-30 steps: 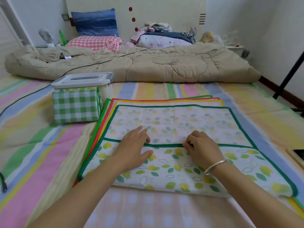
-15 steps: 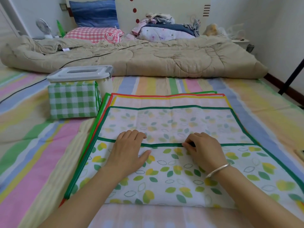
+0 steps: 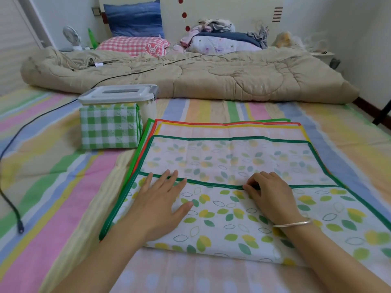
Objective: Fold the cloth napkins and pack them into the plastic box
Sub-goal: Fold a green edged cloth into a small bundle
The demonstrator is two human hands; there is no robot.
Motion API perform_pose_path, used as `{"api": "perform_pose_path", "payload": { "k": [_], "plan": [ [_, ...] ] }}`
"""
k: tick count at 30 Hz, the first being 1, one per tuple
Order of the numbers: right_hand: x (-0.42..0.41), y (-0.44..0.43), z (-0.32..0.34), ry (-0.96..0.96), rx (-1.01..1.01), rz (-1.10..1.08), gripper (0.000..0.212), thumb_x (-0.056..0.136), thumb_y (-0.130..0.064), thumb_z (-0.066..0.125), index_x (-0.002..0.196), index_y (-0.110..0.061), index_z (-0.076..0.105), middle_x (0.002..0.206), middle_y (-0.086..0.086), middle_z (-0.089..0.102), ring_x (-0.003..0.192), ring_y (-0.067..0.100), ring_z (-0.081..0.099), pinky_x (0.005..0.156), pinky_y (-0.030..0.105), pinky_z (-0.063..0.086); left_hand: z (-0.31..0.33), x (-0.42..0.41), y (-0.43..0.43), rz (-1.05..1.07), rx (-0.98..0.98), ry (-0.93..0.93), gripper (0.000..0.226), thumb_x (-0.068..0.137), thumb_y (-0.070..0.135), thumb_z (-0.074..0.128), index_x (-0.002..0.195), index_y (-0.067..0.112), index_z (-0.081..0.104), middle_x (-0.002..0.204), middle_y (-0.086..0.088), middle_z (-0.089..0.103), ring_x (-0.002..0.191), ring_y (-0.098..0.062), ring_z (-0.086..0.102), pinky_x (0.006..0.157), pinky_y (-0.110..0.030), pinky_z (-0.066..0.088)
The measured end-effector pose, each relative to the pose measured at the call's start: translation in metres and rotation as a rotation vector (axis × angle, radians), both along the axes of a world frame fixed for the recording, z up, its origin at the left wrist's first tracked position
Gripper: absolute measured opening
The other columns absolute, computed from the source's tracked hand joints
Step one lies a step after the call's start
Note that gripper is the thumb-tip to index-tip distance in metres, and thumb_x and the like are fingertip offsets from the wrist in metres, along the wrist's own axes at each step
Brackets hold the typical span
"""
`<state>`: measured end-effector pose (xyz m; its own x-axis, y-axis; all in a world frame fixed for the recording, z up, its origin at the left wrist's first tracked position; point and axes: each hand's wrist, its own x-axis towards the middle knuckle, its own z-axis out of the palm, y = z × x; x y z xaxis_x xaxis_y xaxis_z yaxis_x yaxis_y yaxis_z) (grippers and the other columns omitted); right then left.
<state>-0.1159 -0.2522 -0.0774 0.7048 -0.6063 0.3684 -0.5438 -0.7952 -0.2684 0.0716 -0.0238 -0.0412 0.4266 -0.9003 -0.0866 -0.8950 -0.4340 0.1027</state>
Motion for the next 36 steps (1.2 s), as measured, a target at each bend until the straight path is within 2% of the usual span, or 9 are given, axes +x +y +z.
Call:
{"api": "perform_pose_path", "payload": {
  "k": [5, 9, 21, 23, 24, 26, 28, 33, 36],
  "plan": [
    [0.001, -0.001, -0.002, 0.010, 0.025, -0.018, 0.017, 0.090, -0.036, 0.065, 0.084, -0.021, 0.067, 0.079, -0.006, 0.065, 0.076, 0.015, 0.050, 0.060, 0.027, 0.033, -0.023, 0.000, 0.005, 0.006, -0.049, 0.016, 0.109, 0.063, 0.084, -0.032, 0.157, 0.036, -0.006, 0.163, 0.011, -0.022, 0.147, -0.007, -0.027, 0.123, -0.042, -0.013],
    [0.002, 0.000, -0.001, 0.008, 0.025, -0.023, 0.016, 0.089, -0.035, 0.066, 0.083, -0.020, 0.067, 0.079, -0.005, 0.065, 0.075, 0.015, 0.049, 0.060, 0.027, 0.032, -0.033, -0.001, 0.006, 0.013, -0.106, -0.001, 0.102, 0.071, 0.083, -0.027, 0.157, 0.034, -0.002, 0.163, 0.009, -0.018, 0.149, -0.008, -0.024, 0.123, -0.044, -0.012],
    [0.000, 0.005, -0.001, 0.023, 0.021, -0.036, 0.013, 0.088, -0.030, 0.069, 0.084, -0.018, 0.065, 0.080, -0.004, 0.062, 0.076, 0.018, 0.050, 0.062, 0.028, 0.036, -0.044, -0.003, 0.007, 0.032, -0.120, -0.073, 0.097, 0.072, 0.079, -0.030, 0.156, 0.035, -0.009, 0.163, 0.008, -0.022, 0.148, -0.008, -0.027, 0.123, -0.045, -0.010],
    [0.003, 0.015, 0.006, 0.056, -0.009, -0.081, 0.015, 0.084, -0.025, 0.072, 0.094, -0.016, 0.067, 0.091, 0.002, 0.064, 0.086, 0.027, 0.057, 0.073, 0.036, 0.045, -0.046, -0.003, 0.007, 0.035, -0.116, -0.082, 0.095, 0.073, 0.078, -0.030, 0.156, 0.035, -0.011, 0.163, 0.008, -0.022, 0.148, -0.008, -0.027, 0.123, -0.046, -0.010],
    [0.006, 0.026, 0.010, 0.079, -0.052, -0.099, 0.020, 0.082, -0.023, 0.073, 0.100, -0.015, 0.068, 0.098, 0.006, 0.066, 0.094, 0.033, 0.060, 0.086, 0.044, 0.046, -0.048, -0.002, 0.007, 0.035, -0.117, -0.088, 0.094, 0.074, 0.078, -0.030, 0.155, 0.035, -0.011, 0.163, 0.008, -0.023, 0.148, -0.009, -0.027, 0.123, -0.046, -0.010],
    [0.015, 0.065, 0.014, 0.091, -0.147, -0.078, 0.027, 0.082, -0.023, 0.062, 0.107, -0.018, 0.070, 0.111, 0.008, 0.069, 0.112, 0.039, 0.060, 0.105, 0.058, 0.028, -0.051, -0.002, 0.007, 0.035, -0.140, -0.094, 0.090, 0.078, 0.077, -0.026, 0.155, 0.034, -0.008, 0.164, 0.007, -0.018, 0.149, -0.009, -0.023, 0.123, -0.046, -0.009],
    [0.024, 0.115, 0.006, 0.112, -0.121, 0.028, 0.043, 0.080, -0.033, 0.044, 0.111, -0.022, 0.071, 0.123, 0.008, 0.067, 0.122, 0.039, 0.057, 0.105, 0.061, 0.019, -0.054, 0.000, 0.007, 0.030, -0.153, -0.099, 0.088, 0.080, 0.076, -0.024, 0.155, 0.034, -0.005, 0.165, 0.007, -0.014, 0.150, -0.010, -0.020, 0.122, -0.045, -0.008],
    [0.010, 0.146, -0.019, 0.281, -0.038, 0.193, 0.055, 0.092, -0.051, 0.034, 0.136, -0.027, 0.056, 0.145, 0.000, 0.050, 0.136, 0.025, 0.044, 0.104, 0.058, 0.019, -0.060, 0.004, 0.008, 0.022, -0.172, -0.098, 0.084, 0.086, 0.076, -0.015, 0.158, 0.034, 0.002, 0.166, 0.008, -0.006, 0.152, -0.010, -0.013, 0.124, -0.046, -0.002],
    [-0.032, 0.101, -0.017, 0.344, -0.031, 0.196, 0.059, 0.100, -0.057, 0.016, 0.145, -0.032, 0.044, 0.153, -0.007, 0.039, 0.141, 0.019, 0.037, 0.108, 0.051, 0.017, -0.058, 0.003, 0.009, 0.026, -0.141, -0.107, 0.088, 0.079, 0.076, -0.025, 0.155, 0.036, -0.011, 0.162, 0.011, -0.021, 0.148, -0.007, -0.024, 0.124, -0.044, -0.008]
  ]
}}
